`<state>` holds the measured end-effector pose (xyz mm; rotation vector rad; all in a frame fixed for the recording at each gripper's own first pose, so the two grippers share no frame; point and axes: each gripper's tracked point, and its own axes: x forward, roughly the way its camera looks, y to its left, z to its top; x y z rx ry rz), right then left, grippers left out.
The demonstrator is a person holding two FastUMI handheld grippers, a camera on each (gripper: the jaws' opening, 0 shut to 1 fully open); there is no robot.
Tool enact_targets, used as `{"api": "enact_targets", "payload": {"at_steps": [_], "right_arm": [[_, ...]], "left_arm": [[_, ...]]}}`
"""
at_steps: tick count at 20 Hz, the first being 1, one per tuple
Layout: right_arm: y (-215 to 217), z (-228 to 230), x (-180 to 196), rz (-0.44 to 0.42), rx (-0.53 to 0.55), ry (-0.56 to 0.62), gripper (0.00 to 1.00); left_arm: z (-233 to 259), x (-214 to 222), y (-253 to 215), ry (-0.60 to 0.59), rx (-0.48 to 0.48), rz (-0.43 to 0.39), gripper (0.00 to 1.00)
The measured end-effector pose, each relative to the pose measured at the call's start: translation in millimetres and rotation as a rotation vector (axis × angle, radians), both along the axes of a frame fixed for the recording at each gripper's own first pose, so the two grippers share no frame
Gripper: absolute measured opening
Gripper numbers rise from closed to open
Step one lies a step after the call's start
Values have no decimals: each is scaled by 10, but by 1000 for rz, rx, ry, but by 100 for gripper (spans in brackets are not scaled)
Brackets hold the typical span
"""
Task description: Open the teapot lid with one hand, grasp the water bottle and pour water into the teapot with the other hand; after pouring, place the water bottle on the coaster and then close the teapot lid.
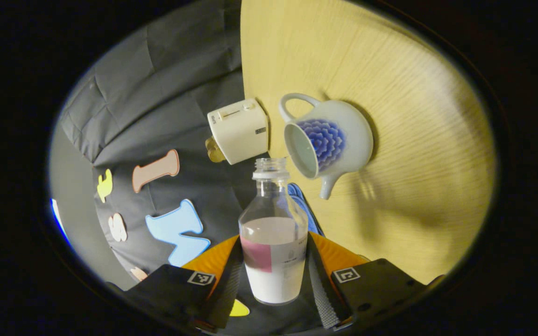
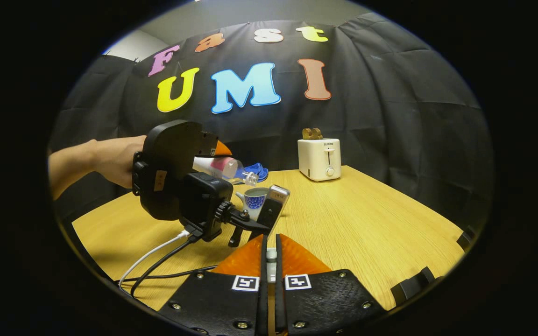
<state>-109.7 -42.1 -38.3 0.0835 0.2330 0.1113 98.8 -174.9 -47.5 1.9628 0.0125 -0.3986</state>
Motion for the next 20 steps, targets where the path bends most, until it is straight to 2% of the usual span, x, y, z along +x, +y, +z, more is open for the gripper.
{"api": "enact_targets", "payload": {"at_steps": [8,11,16,20], "right_arm": [[-12,45,-1,-3,-8,-21,6],[-34,155,-10,-8,-13,-62,6],[41,293,-22,5,-6,-98,6],[107,371,-2,20,-23,-125,6]], "left_arm": [[-86,-33,117,59,-246,40,84],[5,-46,240,62,-360,70,84],[93,-98,394,62,-472,105,84],[234,-118,657,59,-621,159,84]]}}
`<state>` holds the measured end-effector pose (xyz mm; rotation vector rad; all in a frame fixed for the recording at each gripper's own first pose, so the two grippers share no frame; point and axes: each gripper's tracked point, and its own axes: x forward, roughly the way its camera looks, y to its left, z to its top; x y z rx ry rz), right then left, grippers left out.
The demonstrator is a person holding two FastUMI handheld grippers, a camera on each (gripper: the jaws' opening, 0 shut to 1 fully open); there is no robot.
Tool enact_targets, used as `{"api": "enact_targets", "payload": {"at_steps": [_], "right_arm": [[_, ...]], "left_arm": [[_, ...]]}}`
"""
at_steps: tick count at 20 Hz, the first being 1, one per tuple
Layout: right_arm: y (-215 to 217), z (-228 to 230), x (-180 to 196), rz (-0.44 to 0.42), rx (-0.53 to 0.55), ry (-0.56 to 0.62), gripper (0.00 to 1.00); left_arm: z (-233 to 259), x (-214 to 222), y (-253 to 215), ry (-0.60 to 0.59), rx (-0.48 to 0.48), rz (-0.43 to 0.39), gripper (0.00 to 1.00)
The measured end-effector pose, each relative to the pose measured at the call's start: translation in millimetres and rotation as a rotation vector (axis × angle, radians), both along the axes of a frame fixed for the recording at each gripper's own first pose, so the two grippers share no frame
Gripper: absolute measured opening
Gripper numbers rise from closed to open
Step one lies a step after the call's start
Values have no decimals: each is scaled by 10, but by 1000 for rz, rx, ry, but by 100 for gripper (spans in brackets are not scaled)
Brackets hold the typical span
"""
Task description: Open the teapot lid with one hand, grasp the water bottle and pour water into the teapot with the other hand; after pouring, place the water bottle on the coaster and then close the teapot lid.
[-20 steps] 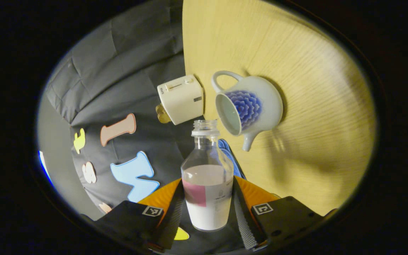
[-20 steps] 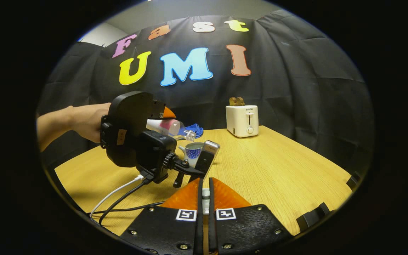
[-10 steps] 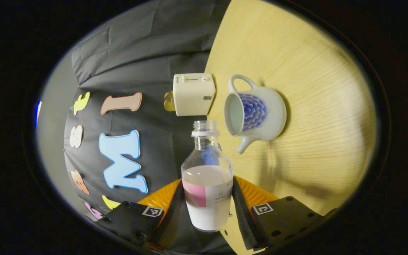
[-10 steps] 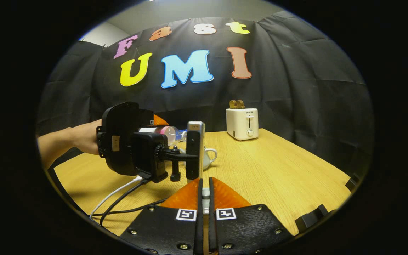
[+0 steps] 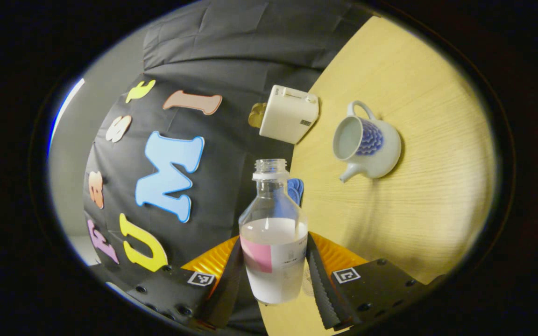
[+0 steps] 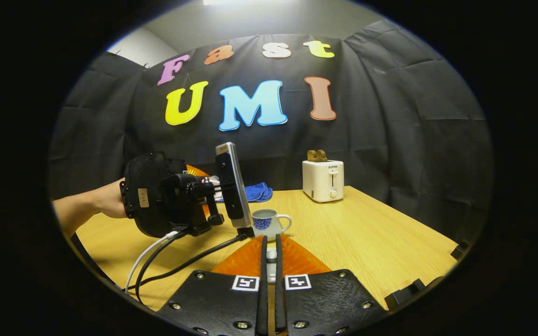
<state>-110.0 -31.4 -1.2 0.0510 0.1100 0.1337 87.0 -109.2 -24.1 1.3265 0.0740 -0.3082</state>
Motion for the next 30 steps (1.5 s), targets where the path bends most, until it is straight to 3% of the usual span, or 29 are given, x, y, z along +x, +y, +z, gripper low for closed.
{"api": "enact_targets", "payload": {"at_steps": [3,8,12,14,17,21,25,30], "right_arm": [[98,21,76,30,16,-8,6],[309,90,270,94,34,-29,6],[500,64,412,132,49,-25,6],[618,49,493,152,25,-40,6],[755,-14,621,180,8,-43,6],[840,-68,718,197,8,-25,6],[832,-126,759,203,2,-15,6],[797,-135,788,193,6,-18,6]], "left_arm": [[152,-152,145,5,-187,31,84],[386,-326,532,48,-639,102,84],[548,-390,897,118,-1104,140,84],[582,-333,1175,79,-1220,177,84],[536,-146,1265,70,-1301,186,83],[505,235,1314,36,-1326,197,83],[292,580,1356,37,-1260,234,83],[37,802,1395,56,-1248,264,83]]}}
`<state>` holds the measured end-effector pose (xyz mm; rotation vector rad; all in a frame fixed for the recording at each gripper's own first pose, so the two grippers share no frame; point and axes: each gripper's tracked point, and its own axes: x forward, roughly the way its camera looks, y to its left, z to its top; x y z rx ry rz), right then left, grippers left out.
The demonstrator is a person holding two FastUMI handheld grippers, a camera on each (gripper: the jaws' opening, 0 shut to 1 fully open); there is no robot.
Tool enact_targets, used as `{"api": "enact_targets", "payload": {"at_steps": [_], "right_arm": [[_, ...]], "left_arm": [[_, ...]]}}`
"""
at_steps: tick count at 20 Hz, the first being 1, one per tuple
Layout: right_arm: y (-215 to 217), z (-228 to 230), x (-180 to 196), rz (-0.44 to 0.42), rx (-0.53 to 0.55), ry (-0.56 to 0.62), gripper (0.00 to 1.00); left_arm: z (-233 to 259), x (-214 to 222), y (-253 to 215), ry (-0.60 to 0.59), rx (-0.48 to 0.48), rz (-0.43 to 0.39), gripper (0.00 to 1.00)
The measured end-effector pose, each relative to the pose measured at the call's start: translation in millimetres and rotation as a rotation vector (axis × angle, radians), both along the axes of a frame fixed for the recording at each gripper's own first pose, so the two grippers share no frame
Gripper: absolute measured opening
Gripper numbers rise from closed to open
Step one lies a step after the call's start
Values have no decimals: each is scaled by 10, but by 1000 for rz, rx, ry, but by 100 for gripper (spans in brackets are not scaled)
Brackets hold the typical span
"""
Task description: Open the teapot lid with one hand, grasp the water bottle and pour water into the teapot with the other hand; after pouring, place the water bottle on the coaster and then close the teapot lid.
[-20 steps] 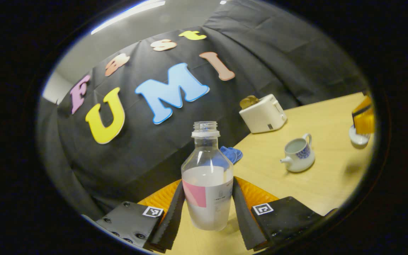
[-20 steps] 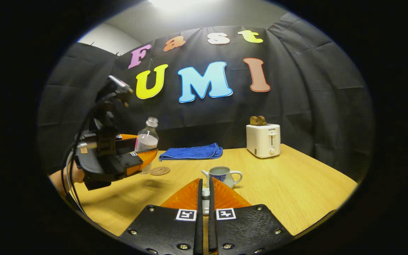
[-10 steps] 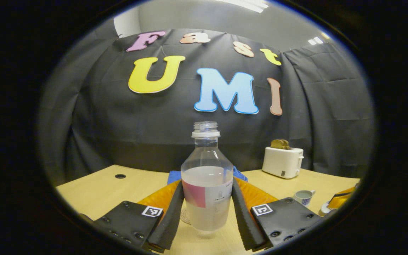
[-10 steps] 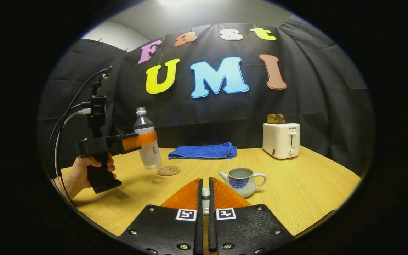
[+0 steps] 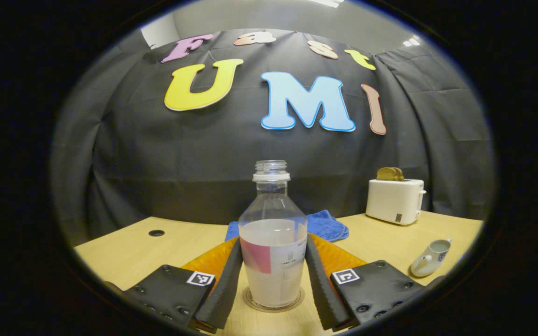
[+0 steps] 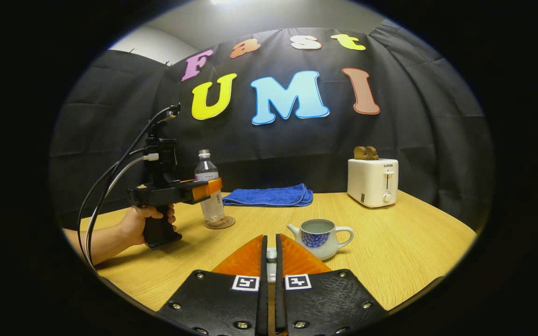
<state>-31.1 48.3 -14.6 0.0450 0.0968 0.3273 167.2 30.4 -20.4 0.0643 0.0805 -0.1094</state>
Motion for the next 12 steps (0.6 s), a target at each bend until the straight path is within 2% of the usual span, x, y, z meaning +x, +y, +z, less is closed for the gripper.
{"api": "enact_targets", "payload": {"at_steps": [9,12], "right_arm": [[-34,-7,43,-10,13,5,6],[-31,-8,45,-10,14,4,6]], "left_arm": [[-179,142,-91,7,29,-14,82],[-196,122,-33,9,28,4,84]]}}
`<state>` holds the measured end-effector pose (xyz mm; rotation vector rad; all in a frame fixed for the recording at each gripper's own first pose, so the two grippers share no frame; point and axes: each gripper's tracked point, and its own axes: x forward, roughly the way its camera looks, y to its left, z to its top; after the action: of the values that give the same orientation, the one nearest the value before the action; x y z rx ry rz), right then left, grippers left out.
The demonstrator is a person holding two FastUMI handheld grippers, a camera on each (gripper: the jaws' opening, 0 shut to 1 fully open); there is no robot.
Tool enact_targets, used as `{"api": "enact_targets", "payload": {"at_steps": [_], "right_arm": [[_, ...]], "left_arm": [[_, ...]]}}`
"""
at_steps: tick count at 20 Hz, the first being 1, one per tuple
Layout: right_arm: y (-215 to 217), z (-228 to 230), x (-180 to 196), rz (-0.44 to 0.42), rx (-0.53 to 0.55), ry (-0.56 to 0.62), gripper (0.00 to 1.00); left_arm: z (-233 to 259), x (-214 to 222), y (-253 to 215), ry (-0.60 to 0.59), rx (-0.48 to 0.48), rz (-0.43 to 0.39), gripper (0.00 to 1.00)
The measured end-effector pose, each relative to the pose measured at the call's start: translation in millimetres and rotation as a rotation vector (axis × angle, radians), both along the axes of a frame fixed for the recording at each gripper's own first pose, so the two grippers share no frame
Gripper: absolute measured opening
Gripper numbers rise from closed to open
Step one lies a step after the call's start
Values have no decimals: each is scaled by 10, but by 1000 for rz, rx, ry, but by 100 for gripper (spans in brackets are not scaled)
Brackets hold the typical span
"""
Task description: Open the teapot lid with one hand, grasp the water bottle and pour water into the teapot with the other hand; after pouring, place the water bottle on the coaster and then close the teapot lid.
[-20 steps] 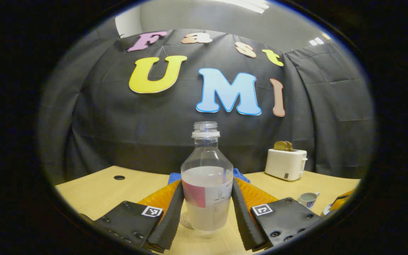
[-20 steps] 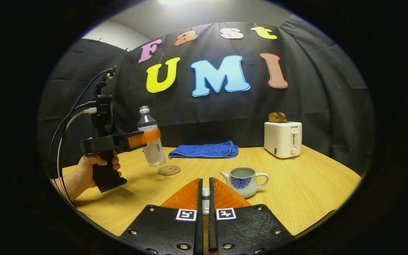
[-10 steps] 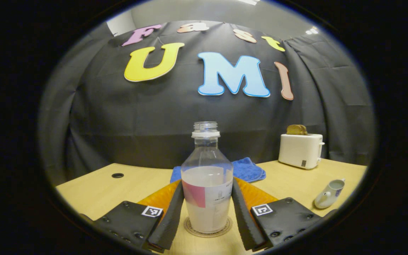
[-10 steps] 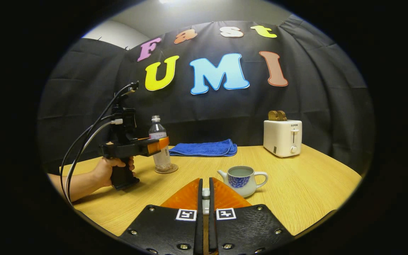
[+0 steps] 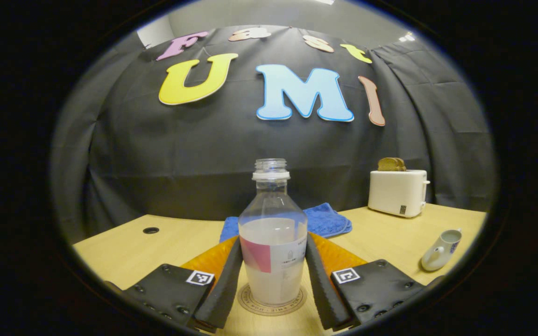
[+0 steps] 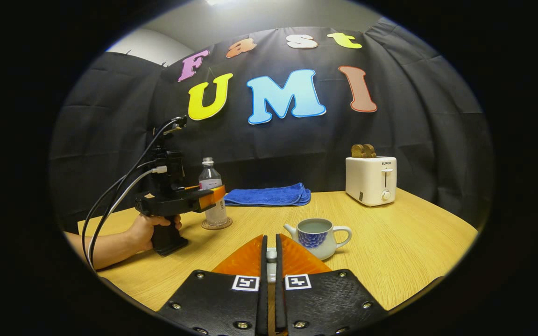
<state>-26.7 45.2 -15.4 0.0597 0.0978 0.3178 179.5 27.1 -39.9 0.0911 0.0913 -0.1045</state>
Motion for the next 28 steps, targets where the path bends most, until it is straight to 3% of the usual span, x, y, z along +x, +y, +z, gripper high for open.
{"api": "enact_targets", "payload": {"at_steps": [8,13,21,25,28], "right_arm": [[-12,4,-2,1,5,-2,6],[-15,5,7,0,3,-1,6],[-69,37,-9,-15,11,-9,6],[-292,543,-1,-70,59,-153,6],[-497,669,350,-156,40,-206,6]], "left_arm": [[-14,-28,9,-9,47,7,90],[101,-64,7,-36,-6,-7,100],[344,-276,91,-99,35,31,100],[685,-872,385,-153,-46,100,100],[865,-1525,374,-190,-155,130,99]]}}
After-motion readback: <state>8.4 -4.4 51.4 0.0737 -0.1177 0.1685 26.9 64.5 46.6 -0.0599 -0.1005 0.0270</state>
